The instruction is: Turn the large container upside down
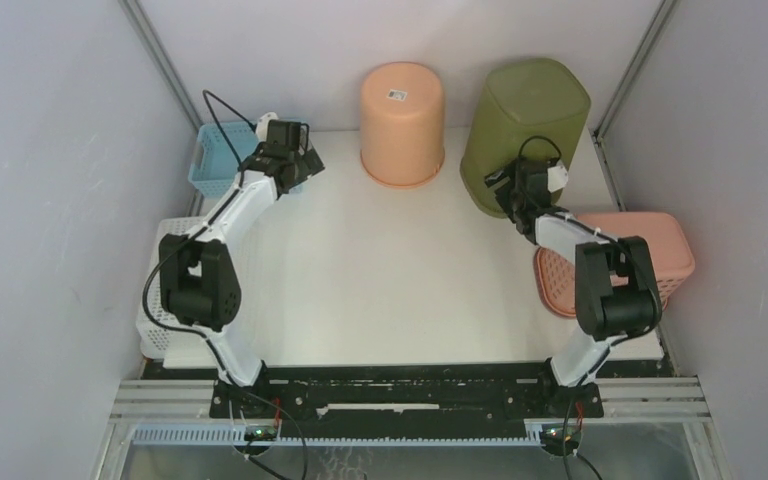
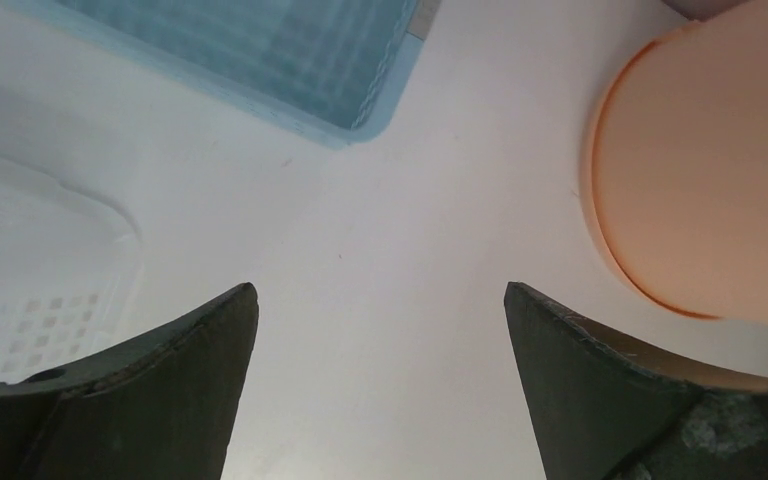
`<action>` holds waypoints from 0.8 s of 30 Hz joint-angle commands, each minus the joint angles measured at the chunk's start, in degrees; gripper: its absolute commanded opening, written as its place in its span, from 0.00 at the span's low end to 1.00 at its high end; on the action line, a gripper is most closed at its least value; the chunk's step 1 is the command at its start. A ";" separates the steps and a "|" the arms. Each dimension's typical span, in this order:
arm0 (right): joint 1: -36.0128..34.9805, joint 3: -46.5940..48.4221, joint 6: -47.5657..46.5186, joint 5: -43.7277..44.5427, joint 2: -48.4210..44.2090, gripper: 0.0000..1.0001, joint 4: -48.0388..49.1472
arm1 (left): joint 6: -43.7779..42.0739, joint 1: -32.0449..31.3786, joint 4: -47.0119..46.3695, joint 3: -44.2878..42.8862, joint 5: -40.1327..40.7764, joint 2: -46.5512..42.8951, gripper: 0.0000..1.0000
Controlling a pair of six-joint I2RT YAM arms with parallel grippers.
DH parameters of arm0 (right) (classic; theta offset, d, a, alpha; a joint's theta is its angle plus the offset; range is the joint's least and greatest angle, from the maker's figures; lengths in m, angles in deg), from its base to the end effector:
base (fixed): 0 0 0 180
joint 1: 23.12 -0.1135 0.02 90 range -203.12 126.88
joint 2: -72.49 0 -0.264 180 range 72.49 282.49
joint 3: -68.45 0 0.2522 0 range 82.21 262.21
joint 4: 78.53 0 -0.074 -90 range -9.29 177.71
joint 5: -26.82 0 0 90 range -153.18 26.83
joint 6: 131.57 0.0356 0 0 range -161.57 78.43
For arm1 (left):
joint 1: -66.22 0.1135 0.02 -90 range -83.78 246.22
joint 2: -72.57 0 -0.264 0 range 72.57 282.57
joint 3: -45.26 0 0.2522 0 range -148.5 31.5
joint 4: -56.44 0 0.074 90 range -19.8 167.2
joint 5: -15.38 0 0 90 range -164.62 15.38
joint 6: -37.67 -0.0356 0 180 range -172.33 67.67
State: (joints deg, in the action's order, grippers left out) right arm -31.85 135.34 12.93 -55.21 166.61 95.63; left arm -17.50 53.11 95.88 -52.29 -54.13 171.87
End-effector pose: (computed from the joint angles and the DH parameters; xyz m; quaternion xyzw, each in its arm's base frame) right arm 0.3514 0.0490 0.2018 0.3716 0.7951 0.1972 0.4369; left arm 0.3880 -0.0776 0.2956 -0.2410 0.8662 -0.0172 0.4373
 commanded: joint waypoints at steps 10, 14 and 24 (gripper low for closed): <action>5.95 4.76 -3.48 -12.96 -1.93 0.87 2.37 | -12.21 4.86 5.64 -26.63 1.02 17.16 0.95; 2.66 -1.55 -6.23 -16.34 -10.02 0.87 2.49 | -14.39 5.11 8.32 -33.69 -2.02 22.78 0.95; -0.12 -13.66 -12.41 -20.94 -28.01 0.87 -0.92 | -11.75 5.28 9.78 -42.44 -9.44 33.26 0.95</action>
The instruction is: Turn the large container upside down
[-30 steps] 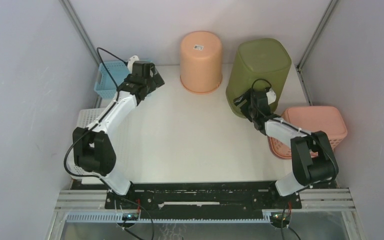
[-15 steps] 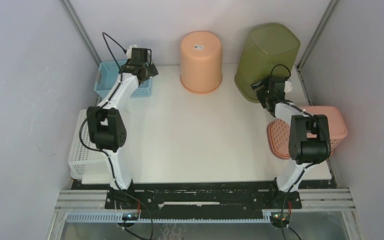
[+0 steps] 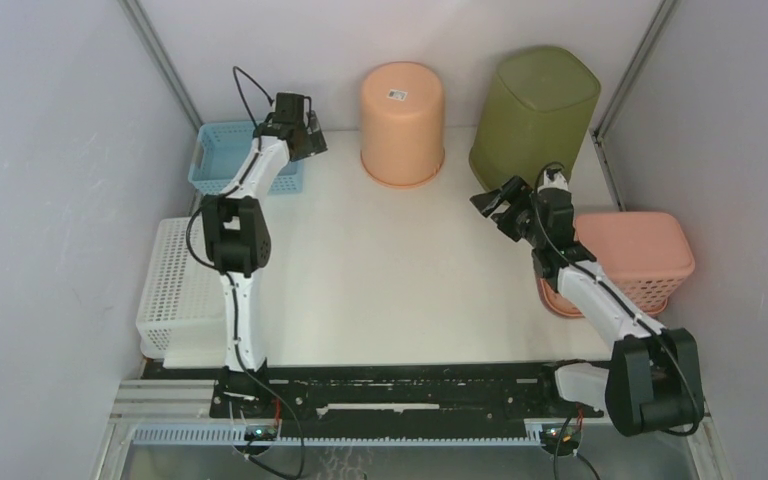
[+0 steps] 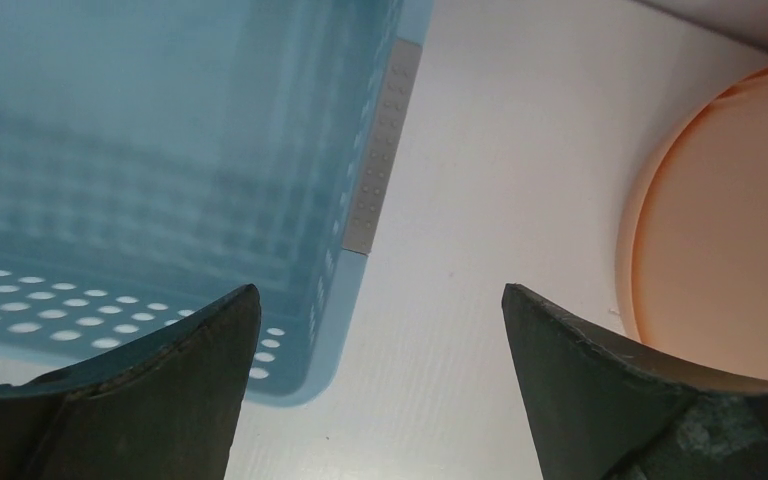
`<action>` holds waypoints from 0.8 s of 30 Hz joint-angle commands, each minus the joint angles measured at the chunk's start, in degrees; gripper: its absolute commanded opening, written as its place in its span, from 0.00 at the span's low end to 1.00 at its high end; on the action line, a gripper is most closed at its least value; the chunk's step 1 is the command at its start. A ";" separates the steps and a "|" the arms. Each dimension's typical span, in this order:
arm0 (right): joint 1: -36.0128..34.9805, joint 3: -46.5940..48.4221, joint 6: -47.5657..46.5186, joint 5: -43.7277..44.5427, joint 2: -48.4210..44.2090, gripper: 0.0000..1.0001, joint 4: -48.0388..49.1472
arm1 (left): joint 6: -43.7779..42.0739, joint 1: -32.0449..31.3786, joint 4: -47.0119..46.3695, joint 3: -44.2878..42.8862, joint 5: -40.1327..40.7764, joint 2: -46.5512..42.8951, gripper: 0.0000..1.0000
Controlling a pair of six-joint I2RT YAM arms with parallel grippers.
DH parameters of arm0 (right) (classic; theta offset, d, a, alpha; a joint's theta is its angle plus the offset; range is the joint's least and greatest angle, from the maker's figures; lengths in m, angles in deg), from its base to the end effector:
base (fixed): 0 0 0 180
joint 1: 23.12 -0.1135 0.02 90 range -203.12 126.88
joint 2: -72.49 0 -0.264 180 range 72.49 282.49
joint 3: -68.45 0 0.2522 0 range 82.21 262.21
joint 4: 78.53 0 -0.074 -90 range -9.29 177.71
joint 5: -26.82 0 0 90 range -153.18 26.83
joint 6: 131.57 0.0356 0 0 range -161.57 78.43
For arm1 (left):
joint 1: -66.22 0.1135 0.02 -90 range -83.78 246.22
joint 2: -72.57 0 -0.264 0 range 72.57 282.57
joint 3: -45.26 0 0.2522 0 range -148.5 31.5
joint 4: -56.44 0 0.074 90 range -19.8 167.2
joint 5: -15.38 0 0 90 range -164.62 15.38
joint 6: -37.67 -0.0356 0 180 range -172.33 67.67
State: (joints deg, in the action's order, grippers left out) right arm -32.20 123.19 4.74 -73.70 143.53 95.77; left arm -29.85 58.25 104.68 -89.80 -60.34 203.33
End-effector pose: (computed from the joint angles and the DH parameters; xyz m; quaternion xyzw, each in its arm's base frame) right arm 0.2729 0.0502 0.2516 0.2149 0.7987 0.3261 0.4577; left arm 0.5182 -0.0637 0.2571 -0.1636 0.8997 0.0084 0.4046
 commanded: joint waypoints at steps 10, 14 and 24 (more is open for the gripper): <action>-0.33 -5.67 -4.95 -4.04 -13.04 0.87 -3.33 | 1.88 0.20 2.78 -4.44 -3.36 4.21 0.92; -0.65 -7.71 -4.52 -4.10 -14.28 0.87 -2.73 | 2.84 0.06 2.41 0.56 -1.75 1.64 0.76; -1.19 -8.22 -5.15 -3.42 -21.50 0.87 -6.77 | 3.19 -2.65 -2.98 15.80 0.43 -6.17 0.08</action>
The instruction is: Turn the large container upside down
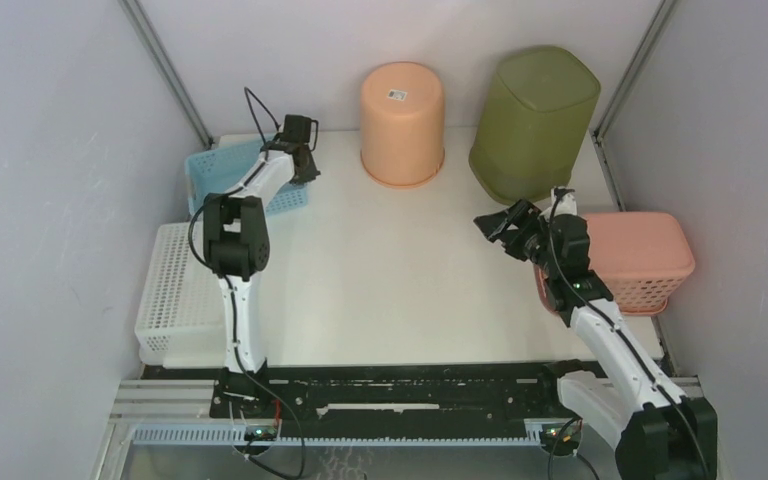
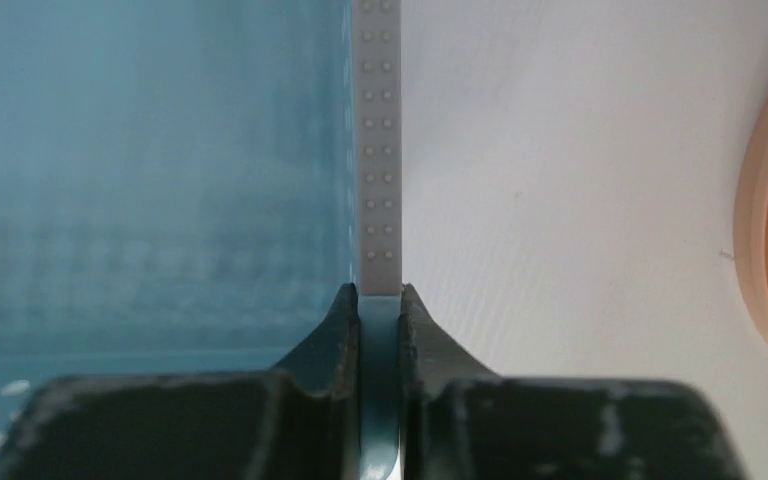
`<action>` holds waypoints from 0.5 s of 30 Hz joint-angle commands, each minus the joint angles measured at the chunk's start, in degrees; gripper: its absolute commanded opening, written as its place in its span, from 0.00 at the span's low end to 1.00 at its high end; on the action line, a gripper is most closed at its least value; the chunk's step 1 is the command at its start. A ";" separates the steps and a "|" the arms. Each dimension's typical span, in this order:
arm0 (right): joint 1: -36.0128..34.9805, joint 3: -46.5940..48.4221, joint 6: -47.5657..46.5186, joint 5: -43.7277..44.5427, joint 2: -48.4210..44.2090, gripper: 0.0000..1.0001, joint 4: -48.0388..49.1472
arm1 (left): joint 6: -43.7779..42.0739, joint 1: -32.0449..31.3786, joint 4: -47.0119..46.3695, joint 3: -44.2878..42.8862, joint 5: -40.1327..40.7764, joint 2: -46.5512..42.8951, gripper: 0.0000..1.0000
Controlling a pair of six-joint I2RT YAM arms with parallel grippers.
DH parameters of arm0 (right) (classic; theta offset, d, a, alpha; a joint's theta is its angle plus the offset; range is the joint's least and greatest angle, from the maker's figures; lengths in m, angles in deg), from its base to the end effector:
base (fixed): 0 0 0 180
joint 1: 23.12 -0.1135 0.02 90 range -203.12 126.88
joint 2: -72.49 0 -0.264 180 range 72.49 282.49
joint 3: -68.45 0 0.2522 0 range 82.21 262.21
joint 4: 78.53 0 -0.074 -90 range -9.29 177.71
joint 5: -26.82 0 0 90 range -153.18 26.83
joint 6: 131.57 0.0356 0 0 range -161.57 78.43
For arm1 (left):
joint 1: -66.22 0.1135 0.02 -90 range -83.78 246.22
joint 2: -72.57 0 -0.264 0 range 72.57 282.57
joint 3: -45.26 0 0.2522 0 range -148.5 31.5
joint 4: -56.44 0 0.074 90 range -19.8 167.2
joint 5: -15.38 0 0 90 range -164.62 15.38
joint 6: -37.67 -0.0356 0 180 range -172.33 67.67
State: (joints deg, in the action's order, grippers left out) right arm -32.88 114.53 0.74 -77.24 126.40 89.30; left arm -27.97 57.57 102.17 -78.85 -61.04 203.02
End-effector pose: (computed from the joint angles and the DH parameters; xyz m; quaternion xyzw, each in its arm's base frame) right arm 0.2117 0.0452 0.2554 0.1605 0.8001 0.3399 0.4675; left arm 0.5042 -0.0682 0.2009 -0.1664 0.9250 0.0155 0.3412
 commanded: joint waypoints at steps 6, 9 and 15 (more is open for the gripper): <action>-1.37 0.39 -0.73 0.82 -10.47 0.87 -3.88 | 1.26 -5.19 -2.69 11.92 1.69 -13.06 0.00; -1.89 0.38 -0.69 1.49 -13.87 0.87 -6.06 | 0.70 -6.31 -4.93 14.27 0.40 -17.28 0.00; -2.11 1.02 -0.38 2.19 -20.18 0.87 -11.06 | -0.72 -6.33 -6.61 12.66 -0.77 -24.14 0.00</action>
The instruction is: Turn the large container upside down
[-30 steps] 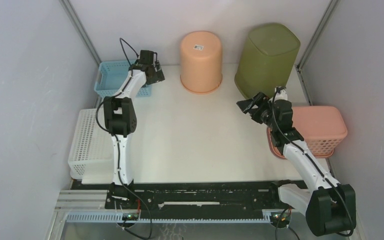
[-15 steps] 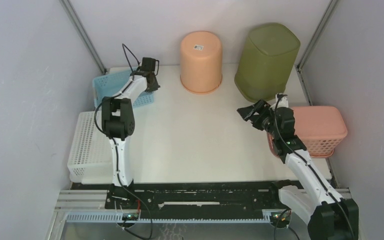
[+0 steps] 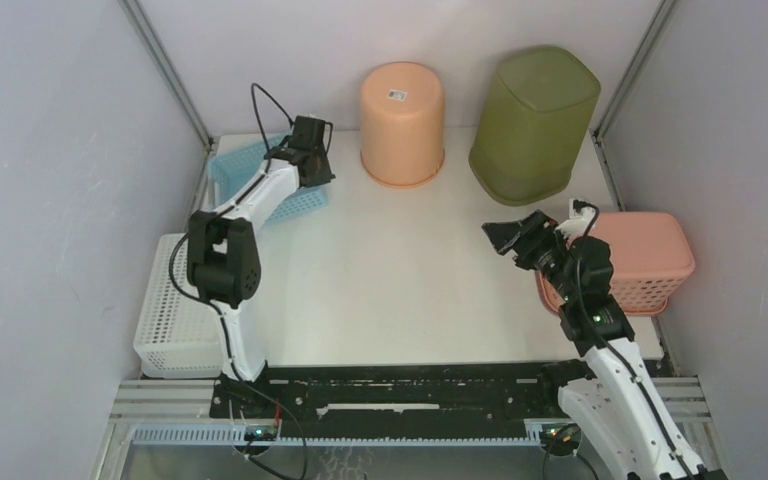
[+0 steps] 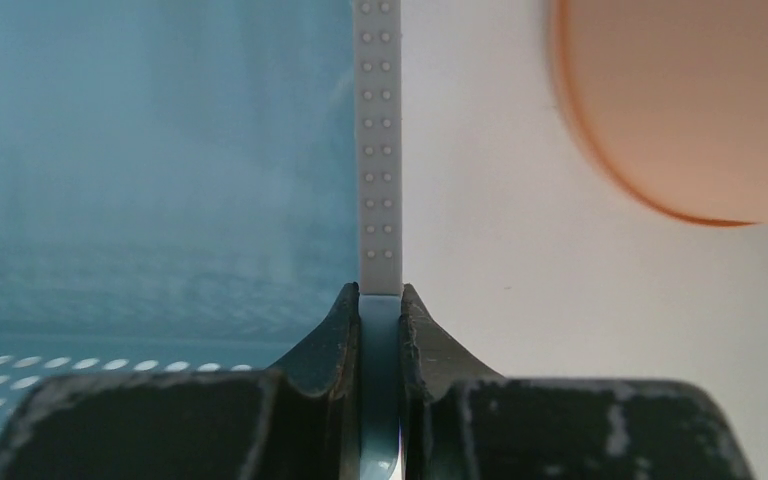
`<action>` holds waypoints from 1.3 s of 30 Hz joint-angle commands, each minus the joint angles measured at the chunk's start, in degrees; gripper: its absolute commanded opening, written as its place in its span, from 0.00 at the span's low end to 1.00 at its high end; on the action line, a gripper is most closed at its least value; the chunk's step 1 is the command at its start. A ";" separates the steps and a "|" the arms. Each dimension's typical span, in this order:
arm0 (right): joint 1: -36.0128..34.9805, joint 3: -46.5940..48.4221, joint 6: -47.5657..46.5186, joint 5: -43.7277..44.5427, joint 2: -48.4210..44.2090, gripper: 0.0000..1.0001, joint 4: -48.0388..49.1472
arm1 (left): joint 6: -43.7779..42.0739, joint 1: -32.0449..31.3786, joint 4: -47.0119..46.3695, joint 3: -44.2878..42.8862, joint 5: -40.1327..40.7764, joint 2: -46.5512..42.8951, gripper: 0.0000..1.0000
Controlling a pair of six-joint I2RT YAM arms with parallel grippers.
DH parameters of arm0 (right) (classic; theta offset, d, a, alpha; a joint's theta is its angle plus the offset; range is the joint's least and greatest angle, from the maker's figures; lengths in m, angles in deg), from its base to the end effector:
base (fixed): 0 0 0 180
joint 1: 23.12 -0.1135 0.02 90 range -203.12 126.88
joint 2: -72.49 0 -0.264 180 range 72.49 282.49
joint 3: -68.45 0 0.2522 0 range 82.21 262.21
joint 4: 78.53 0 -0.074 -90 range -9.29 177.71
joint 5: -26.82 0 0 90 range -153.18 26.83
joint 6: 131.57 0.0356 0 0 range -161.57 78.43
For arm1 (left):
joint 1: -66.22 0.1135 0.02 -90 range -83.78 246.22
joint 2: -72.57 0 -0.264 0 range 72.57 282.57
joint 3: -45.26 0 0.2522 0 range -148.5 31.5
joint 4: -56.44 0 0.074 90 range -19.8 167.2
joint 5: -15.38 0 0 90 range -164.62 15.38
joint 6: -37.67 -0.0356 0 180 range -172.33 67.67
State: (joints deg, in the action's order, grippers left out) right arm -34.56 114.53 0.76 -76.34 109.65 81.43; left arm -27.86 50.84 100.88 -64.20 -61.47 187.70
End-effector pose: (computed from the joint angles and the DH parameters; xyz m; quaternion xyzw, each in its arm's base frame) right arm 0.1605 0.0407 0.2911 0.1341 0.7589 0.3643 0.5229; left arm 0.4387 -0.1123 0.2442 -0.1129 0.9278 -0.0143 0.3553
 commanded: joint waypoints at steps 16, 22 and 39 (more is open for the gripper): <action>-0.34 5.88 -2.29 2.63 -11.59 0.87 -12.88 | 7.20 0.32 -9.64 7.57 -21.88 -32.35 0.00; -0.29 7.99 -2.98 3.58 -13.00 0.87 -15.39 | 16.52 -0.44 -20.11 15.21 -33.95 -39.32 0.00; 1.56 16.62 -7.70 5.35 -16.49 0.88 -24.99 | 60.52 -10.98 -78.75 39.62 -45.04 -42.86 0.00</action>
State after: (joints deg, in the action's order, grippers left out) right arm -33.62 126.97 -4.22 -72.04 94.27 58.59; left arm 11.96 41.75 54.85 -31.46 -103.90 143.26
